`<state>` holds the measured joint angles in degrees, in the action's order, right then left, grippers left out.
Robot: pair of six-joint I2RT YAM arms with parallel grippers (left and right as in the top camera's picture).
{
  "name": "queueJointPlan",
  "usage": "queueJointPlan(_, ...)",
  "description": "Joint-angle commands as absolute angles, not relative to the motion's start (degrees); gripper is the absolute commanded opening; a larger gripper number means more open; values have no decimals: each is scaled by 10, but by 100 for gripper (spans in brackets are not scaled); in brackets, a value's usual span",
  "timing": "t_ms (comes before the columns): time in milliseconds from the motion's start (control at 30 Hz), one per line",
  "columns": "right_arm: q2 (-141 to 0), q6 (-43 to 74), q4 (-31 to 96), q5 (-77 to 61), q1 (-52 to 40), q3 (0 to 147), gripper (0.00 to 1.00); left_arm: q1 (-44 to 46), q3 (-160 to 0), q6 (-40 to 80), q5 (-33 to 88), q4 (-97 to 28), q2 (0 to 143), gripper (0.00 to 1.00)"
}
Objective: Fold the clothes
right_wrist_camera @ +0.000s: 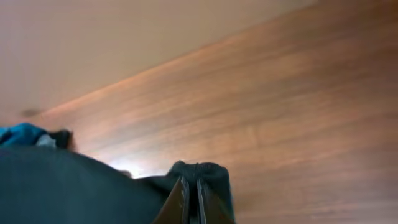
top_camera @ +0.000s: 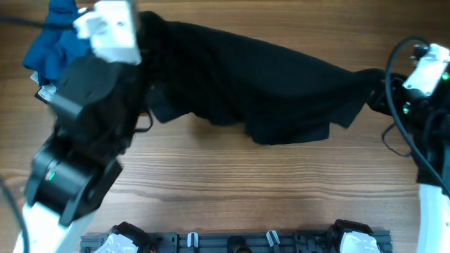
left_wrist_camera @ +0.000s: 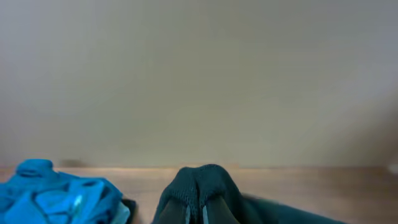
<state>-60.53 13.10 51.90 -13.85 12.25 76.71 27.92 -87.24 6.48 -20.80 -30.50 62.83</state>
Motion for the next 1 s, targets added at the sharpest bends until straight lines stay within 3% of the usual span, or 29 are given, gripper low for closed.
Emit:
queueJointPlan(0,-604,120,536,-127,135,787,4,279,-879,99,-230,-325,610,4)
queueJointPlan(200,-715,104,543,-129,135,786,4,279,-879,99,-202,-379,670,4)
queueJointPlan(400,-981,62,427,-196,135,786,4,279,-879,99,-200,-388,823,4)
queueJointPlan(433,-1007,62,407,-215,135,786,11,279,-879,99,-199,-388,838,4)
queueJointPlan(467,-1046,72,376,-255,135,787,42,279,-879,99,-200,-386,860,4)
queueJointPlan(500,-1057,82,371,-261,135,787,61,279,-879,99,-199,-384,881,4)
queueJointPlan(567,-1054,83,372,-267,134,787,80,279,-879,99,-200,-384,896,4)
queueJointPlan(600,-1048,83,377,-272,134,787,83,279,-879,99,-200,-382,899,4)
queueJointPlan(733,-1005,48,458,-292,103,787,82,279,-879,96,-200,-351,899,4)
queueJointPlan(967,-1004,60,498,-208,-78,724,62,248,-879,95,-204,-337,899,4)
